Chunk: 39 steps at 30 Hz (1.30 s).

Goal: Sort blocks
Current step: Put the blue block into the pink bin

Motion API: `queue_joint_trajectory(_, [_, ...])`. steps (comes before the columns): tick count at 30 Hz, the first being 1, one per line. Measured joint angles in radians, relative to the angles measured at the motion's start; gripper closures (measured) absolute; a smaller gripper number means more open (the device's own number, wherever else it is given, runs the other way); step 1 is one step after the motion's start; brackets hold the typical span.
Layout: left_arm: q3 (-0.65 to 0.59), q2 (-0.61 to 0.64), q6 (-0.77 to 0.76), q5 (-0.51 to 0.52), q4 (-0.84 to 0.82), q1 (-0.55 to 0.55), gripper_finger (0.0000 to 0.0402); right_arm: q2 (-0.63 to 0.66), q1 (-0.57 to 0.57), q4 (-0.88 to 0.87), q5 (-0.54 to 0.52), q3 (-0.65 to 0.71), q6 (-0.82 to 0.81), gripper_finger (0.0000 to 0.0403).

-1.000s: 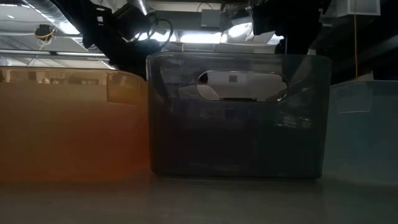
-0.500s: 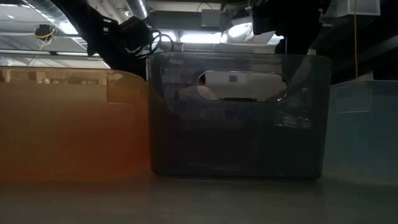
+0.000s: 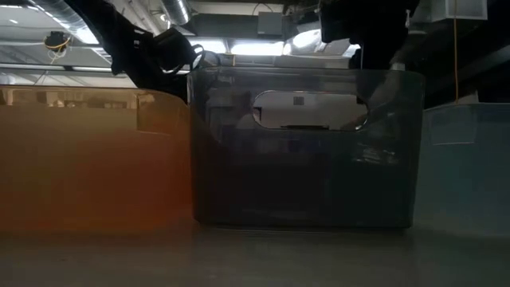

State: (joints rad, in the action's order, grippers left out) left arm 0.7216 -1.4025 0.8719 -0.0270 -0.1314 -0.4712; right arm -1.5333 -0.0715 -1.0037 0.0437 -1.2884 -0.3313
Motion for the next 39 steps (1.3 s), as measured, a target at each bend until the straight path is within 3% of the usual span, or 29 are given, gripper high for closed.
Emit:
queue_joint_trajectory(15, [0.0,-0.04,0.026,-0.089,0.009,-0.055,0.0231,0.0,0.0,0.011,0.0,0.0,0.0,0.0187])
queue_joint_trajectory(27, [0.0,-0.089,0.047,-0.098,0.011,-0.055,0.0233,0.0,0.0,0.016,0.0,0.0,0.0,0.0187])
queue_joint_trajectory(39, [0.0,-0.101,-0.018,-0.104,0.016,-0.055,0.0333,0.0,0.0,0.017,0.0,0.0,0.0,0.0187])
